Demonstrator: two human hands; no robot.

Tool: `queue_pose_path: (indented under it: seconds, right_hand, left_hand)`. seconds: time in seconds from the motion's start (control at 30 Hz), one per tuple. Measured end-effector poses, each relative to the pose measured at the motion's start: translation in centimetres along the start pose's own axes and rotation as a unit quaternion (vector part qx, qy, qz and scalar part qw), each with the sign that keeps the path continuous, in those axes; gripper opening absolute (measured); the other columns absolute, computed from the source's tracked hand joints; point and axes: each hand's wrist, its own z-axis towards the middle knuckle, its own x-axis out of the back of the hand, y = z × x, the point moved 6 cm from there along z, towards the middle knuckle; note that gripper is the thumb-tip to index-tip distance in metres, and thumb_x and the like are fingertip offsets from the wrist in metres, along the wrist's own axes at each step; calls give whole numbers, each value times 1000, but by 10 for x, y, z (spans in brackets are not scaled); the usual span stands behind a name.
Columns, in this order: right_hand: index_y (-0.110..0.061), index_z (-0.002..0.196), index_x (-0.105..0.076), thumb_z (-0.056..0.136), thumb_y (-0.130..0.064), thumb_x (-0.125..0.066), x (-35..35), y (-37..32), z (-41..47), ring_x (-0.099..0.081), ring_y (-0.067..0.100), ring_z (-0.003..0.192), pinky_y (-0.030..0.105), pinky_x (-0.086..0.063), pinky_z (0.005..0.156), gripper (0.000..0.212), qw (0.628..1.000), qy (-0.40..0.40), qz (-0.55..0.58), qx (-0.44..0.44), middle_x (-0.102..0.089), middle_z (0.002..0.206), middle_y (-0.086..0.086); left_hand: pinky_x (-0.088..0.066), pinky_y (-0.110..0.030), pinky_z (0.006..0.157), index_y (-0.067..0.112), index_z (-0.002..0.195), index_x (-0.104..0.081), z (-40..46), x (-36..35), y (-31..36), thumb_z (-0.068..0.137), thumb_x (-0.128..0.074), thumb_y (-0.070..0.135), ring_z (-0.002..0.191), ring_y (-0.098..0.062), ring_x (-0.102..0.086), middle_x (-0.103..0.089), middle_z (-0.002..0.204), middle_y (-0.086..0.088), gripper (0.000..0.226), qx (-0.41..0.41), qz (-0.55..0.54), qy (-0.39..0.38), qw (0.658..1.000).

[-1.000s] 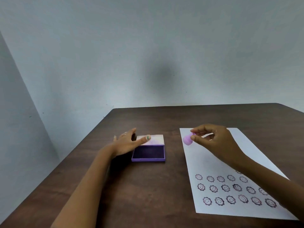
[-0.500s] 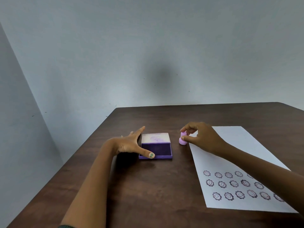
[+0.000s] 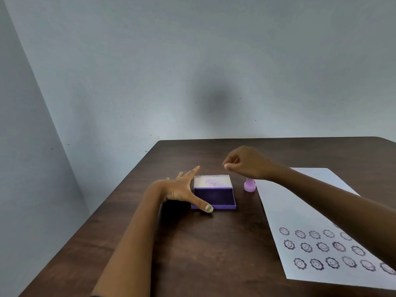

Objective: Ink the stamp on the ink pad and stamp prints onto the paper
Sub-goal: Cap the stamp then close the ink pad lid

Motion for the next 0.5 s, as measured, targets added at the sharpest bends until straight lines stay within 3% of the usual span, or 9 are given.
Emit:
queue_pose_path:
  seconds: [0.1, 0.27, 0.5]
  right_hand:
    - [-5, 100, -70, 87, -13, -56, -22, -13, 16, -63, 16, 88, 23, -43, 73, 20, 997, -66, -49, 15, -71, 106, 9]
    - [-1, 107, -67, 88, -7, -55, -41, -13, 32, -62, 24, 101, 32, -48, 88, 23, 991, -111, -78, -9, -67, 115, 13]
    - [1, 97, -70, 87, -4, -55, -43, -7, 37, -64, 23, 97, 28, -47, 77, 19, 992, -110, -56, -41, -70, 107, 15]
  left_hand:
    - [11, -56, 115, 43, 145, 12, 1, 1, 1, 54, -82, 60, 144, -24, 23, 13, 160, -5, 132, 1, 12, 4, 1000]
    - [11, -58, 115, 42, 145, 14, 3, 0, 0, 49, -80, 63, 143, -24, 25, 12, 161, -3, 136, 3, 19, 3, 1000]
    - [15, -57, 113, 41, 145, 15, 5, -1, 0, 43, -79, 66, 143, -20, 26, 9, 161, 1, 141, -1, 17, 2, 1000]
